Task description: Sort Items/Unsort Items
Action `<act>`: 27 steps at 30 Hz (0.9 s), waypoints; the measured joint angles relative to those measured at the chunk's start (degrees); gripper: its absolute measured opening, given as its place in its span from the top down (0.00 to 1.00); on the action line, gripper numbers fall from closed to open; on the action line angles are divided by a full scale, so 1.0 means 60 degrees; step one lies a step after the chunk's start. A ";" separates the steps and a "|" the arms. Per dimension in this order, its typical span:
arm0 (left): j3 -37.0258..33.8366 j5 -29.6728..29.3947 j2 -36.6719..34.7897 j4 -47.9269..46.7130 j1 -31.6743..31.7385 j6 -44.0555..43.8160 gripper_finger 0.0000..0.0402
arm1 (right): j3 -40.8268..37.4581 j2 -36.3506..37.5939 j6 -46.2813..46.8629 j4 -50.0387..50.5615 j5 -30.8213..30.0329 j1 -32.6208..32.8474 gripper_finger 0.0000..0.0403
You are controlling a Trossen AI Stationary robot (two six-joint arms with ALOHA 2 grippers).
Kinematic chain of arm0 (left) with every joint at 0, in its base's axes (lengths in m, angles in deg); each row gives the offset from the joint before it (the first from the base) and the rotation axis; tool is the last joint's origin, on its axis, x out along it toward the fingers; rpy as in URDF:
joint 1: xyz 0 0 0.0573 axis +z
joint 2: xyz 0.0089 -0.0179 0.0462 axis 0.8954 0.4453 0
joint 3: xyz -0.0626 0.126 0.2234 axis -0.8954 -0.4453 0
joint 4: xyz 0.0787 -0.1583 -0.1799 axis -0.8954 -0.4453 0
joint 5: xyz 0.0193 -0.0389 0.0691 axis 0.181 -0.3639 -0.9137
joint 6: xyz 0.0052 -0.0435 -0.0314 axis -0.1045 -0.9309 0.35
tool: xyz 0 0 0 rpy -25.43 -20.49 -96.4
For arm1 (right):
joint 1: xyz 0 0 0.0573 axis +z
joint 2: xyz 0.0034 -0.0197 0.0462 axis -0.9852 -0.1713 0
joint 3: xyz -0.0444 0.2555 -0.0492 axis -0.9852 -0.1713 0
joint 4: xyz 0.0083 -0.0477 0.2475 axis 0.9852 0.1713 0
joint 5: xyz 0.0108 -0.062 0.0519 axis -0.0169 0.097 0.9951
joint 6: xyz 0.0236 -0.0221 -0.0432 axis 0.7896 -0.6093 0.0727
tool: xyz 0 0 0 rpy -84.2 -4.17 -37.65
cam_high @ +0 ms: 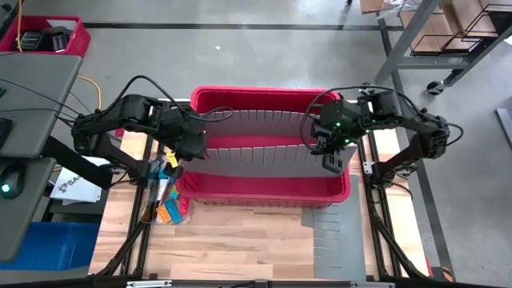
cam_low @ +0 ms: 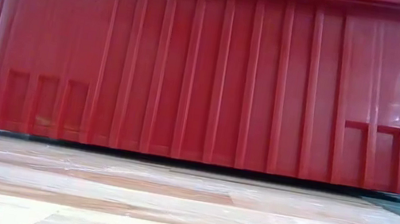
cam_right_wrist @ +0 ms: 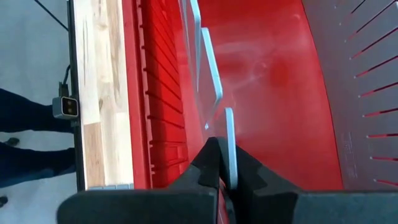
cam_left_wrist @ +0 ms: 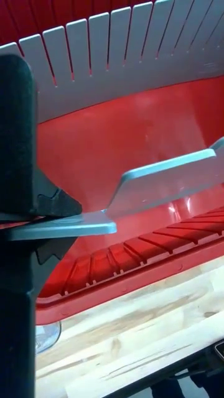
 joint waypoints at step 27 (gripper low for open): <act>0.0000 -0.0011 0.0036 0.0007 0.0000 -0.0073 1.00 | -0.0563 0.0018 0.0166 -0.0263 -0.0144 0.0012 1.00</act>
